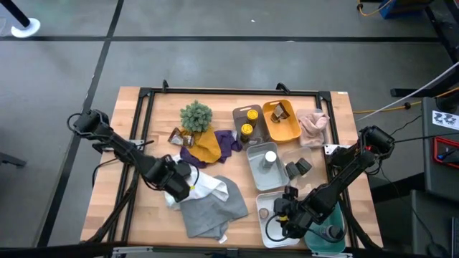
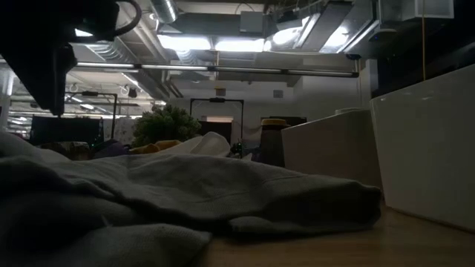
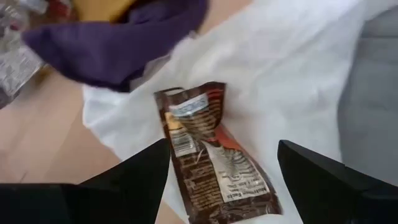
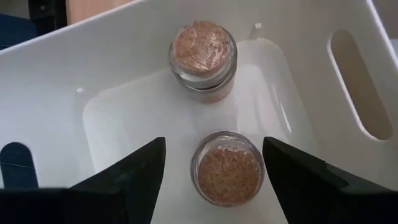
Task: Sort spices by type
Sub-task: Put the bottom orange seasoning pack into the yellow bin
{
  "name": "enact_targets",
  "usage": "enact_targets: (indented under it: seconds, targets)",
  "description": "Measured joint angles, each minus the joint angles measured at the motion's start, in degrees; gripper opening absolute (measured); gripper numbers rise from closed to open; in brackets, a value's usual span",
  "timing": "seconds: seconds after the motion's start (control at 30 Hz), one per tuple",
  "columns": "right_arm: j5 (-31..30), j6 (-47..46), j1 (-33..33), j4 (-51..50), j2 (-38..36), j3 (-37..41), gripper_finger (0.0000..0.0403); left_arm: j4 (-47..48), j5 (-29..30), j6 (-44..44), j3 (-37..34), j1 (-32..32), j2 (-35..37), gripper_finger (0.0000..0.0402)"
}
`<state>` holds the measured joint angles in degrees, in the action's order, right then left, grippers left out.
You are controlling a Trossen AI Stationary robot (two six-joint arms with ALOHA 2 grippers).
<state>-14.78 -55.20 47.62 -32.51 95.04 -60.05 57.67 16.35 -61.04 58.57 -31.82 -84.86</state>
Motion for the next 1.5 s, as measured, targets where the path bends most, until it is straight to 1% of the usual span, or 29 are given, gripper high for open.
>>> enact_targets:
  seconds: [0.13,0.3,0.43,0.57,0.77,0.93,1.27,1.37,1.5]
  targets:
    - [-0.7,0.0,0.0,0.1,0.0,0.0,0.0269,0.5,0.8,-4.5,0.0,-0.3,0.0,0.0275]
    - [-1.2,0.0,0.0,0.1,0.0,0.0,0.0269,0.5,1.3,-7.2,0.0,-1.7,0.0,0.0259]
    - [-1.2,0.0,0.0,0.1,0.0,0.0,0.0269,0.5,3.9,-10.9,0.0,-3.1,0.0,0.025]
    - [-1.2,0.0,0.0,0.1,0.0,0.0,0.0269,0.5,5.6,-13.7,0.0,-4.3,0.0,0.025]
    - [-1.0,0.0,0.0,0.1,0.0,0.0,0.0269,0.5,6.0,-15.6,0.0,-4.9,0.0,0.025]
    - [-0.7,0.2,0.0,-0.1,0.0,-0.2,0.0269,0.5,6.5,-17.0,0.0,-5.3,-2.7,0.0251]
    - [-0.7,4.7,0.0,-4.1,0.0,-6.6,0.0269,0.3,6.6,-17.0,-0.1,-5.3,-11.0,0.025]
    - [-1.2,6.3,0.0,-5.7,0.0,-9.0,0.0269,0.3,6.3,-17.0,-0.1,-5.3,-12.3,0.0242]
    - [-1.9,9.0,0.0,-8.1,0.0,-12.2,0.0269,0.3,6.2,-17.0,-0.1,-5.3,-13.2,0.0222]
